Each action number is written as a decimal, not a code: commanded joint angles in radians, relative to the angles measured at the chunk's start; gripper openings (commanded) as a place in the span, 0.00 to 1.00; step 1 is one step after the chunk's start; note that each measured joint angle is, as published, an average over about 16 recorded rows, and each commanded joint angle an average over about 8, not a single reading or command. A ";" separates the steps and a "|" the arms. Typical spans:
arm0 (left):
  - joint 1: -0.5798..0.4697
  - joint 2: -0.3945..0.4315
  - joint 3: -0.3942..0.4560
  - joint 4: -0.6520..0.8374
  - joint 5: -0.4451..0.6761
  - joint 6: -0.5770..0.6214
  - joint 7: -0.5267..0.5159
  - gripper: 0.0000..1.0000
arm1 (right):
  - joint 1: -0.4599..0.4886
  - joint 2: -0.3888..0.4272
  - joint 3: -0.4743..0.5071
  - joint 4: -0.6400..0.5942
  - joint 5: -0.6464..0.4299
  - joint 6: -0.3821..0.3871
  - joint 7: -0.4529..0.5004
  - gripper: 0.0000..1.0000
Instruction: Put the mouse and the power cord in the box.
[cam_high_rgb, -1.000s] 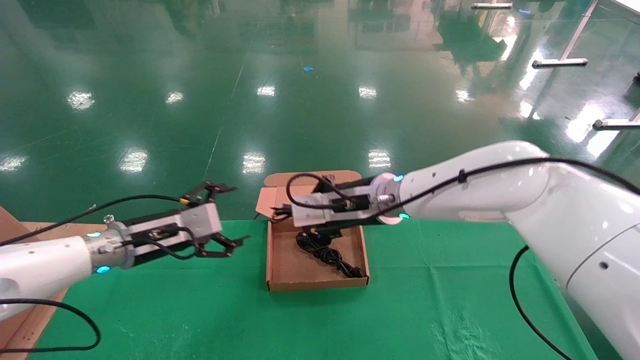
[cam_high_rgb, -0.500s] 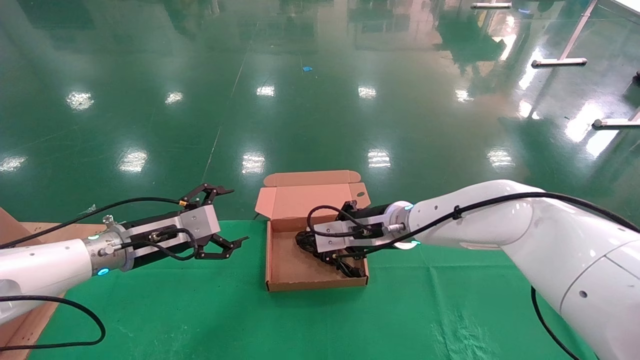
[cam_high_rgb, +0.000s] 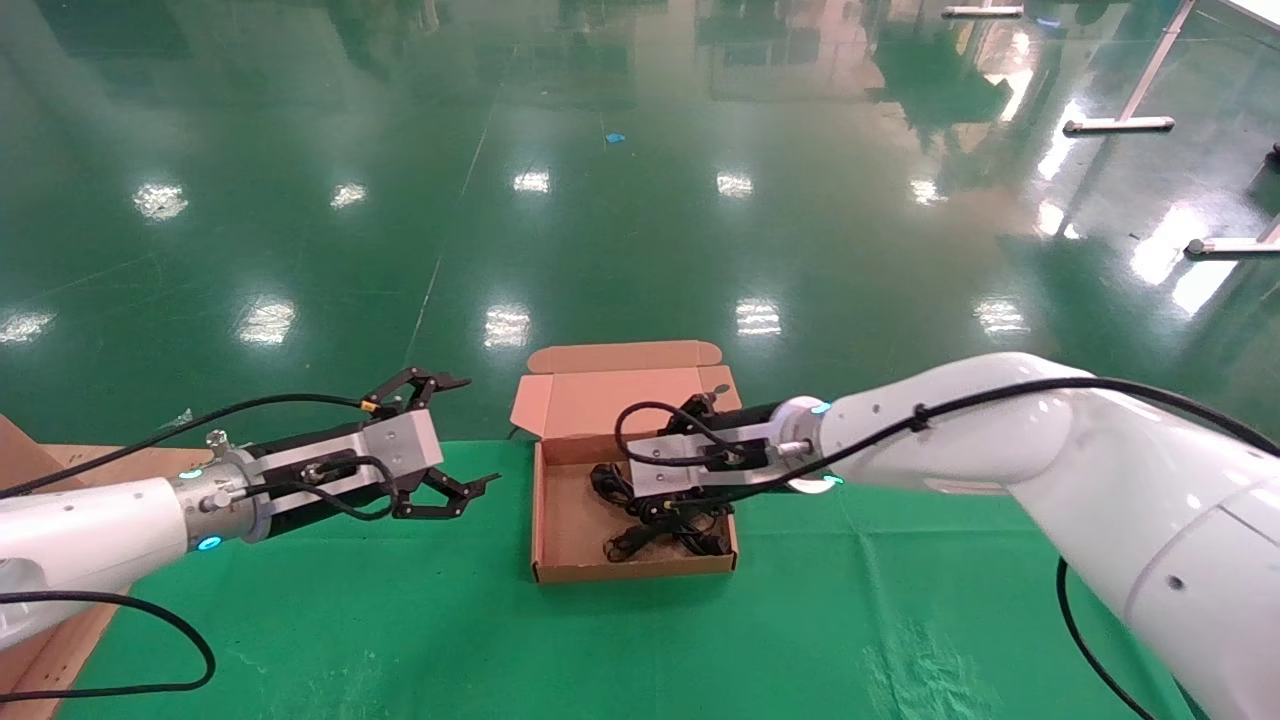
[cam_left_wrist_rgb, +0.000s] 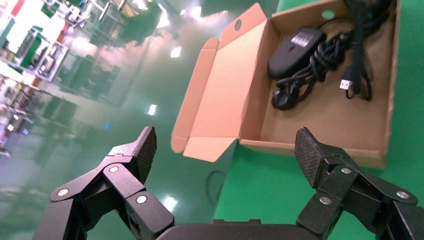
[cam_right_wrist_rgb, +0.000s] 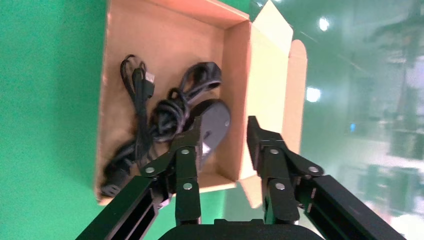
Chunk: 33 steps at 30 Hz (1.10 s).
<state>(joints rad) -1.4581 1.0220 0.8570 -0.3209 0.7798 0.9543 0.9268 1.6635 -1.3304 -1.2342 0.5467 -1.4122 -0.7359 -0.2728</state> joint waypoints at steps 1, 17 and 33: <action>0.005 -0.005 -0.007 -0.012 -0.001 0.006 -0.014 1.00 | -0.009 0.010 0.014 0.011 0.010 -0.011 0.007 1.00; 0.112 -0.120 -0.169 -0.282 -0.014 0.158 -0.326 1.00 | -0.174 0.213 0.282 0.218 0.201 -0.225 0.136 1.00; 0.220 -0.235 -0.331 -0.552 -0.028 0.310 -0.638 1.00 | -0.340 0.415 0.551 0.426 0.393 -0.439 0.266 1.00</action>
<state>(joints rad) -1.2383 0.7866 0.5261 -0.8730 0.7516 1.2644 0.2881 1.3233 -0.9150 -0.6828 0.9727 -1.0185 -1.1748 -0.0069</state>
